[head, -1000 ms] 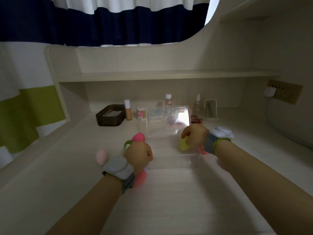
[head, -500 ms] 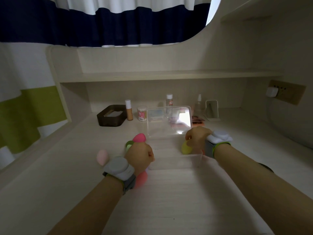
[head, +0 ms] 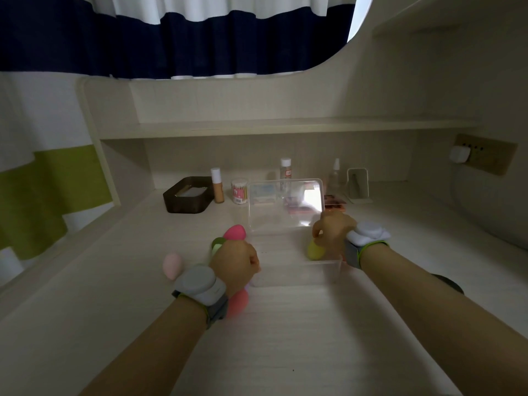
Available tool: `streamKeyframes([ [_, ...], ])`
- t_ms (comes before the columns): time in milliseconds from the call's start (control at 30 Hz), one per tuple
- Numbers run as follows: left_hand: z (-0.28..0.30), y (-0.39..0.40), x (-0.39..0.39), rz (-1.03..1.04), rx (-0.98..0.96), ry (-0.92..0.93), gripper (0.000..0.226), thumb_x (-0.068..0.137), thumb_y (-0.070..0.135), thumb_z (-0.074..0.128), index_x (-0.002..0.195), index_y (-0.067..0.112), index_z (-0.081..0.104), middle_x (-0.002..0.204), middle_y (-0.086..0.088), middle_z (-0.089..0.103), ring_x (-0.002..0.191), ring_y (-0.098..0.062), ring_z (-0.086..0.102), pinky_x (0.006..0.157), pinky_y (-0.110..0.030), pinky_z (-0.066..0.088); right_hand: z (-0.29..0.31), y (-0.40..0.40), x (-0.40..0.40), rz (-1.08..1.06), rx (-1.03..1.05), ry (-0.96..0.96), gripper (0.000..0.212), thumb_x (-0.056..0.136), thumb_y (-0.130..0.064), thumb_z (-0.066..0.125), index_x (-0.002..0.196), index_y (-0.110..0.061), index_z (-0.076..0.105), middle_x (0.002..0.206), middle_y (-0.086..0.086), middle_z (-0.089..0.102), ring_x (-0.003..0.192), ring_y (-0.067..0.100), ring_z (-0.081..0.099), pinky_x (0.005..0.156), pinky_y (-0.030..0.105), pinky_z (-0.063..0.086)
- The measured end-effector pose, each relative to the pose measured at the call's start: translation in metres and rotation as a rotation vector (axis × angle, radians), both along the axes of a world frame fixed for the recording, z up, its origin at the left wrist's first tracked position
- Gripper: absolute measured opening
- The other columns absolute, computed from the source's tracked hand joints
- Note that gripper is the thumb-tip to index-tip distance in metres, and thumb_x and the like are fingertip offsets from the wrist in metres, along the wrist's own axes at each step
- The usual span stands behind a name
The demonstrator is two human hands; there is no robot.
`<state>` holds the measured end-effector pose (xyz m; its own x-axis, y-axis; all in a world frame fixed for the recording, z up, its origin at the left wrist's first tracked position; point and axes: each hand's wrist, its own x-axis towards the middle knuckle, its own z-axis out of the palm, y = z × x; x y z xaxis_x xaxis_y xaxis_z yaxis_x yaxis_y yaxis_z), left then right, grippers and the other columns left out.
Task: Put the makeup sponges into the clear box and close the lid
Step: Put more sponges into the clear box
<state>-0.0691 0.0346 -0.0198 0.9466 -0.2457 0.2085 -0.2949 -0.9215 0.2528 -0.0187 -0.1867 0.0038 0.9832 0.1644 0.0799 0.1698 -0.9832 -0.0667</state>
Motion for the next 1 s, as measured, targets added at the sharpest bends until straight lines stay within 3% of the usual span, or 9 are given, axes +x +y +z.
streamKeyframes([
  [267,0.001,-0.001,0.001,0.007,0.018,0.032,0.025,0.088,0.016,0.053,0.100,0.004,0.071,0.108,-0.011,0.072,0.100,-0.023,0.063,0.097,-0.029,0.043,0.005,-0.009,-0.005,0.015,0.166,-0.043,0.031,0.087,-0.027,0.057,0.114,-0.018,0.068,0.126,0.010,0.061,0.118,0.026,0.054,0.097,0.031,0.044],
  [367,0.000,-0.001,0.002,0.019,0.023,0.070,0.026,0.089,0.016,0.052,0.101,0.001,0.070,0.109,-0.013,0.071,0.093,-0.022,0.062,0.094,-0.027,0.041,0.011,-0.017,-0.008,-0.010,0.278,-0.098,0.027,0.089,-0.021,0.055,0.109,-0.014,0.071,0.121,0.009,0.067,0.111,0.027,0.060,0.093,0.030,0.045],
  [533,-0.001,0.000,0.001,0.034,0.022,0.009,0.032,0.084,0.026,0.050,0.094,0.006,0.073,0.102,-0.010,0.074,0.101,-0.023,0.064,0.102,-0.030,0.040,0.011,-0.032,-0.011,-0.154,0.456,-0.151,0.028,0.090,-0.011,0.051,0.111,-0.013,0.070,0.121,0.006,0.066,0.112,0.025,0.060,0.093,0.027,0.044],
  [700,-0.003,0.001,0.003,0.028,0.026,-0.020,0.021,0.085,0.019,0.057,0.095,0.008,0.073,0.103,-0.009,0.074,0.104,-0.022,0.064,0.105,-0.029,0.038,-0.008,-0.046,-0.014,-0.200,0.458,-0.076,0.030,0.085,-0.007,0.054,0.111,-0.011,0.070,0.122,0.009,0.066,0.113,0.025,0.059,0.097,0.028,0.044],
  [900,-0.003,0.001,0.003,0.028,0.023,-0.011,0.022,0.086,0.018,0.057,0.096,0.006,0.072,0.105,-0.010,0.074,0.104,-0.024,0.064,0.103,-0.028,0.038,-0.025,-0.043,-0.020,-0.216,0.424,0.029,0.039,0.087,-0.031,0.058,0.123,-0.015,0.059,0.128,0.007,0.060,0.115,0.025,0.057,0.094,0.027,0.044],
  [1000,-0.004,0.002,0.003,0.027,0.015,-0.026,0.021,0.085,0.018,0.057,0.093,0.007,0.073,0.103,-0.009,0.074,0.106,-0.022,0.064,0.103,-0.028,0.039,-0.026,-0.044,-0.020,-0.218,0.385,0.062,0.040,0.088,-0.031,0.057,0.125,-0.015,0.057,0.128,0.008,0.060,0.115,0.025,0.057,0.095,0.029,0.044],
])
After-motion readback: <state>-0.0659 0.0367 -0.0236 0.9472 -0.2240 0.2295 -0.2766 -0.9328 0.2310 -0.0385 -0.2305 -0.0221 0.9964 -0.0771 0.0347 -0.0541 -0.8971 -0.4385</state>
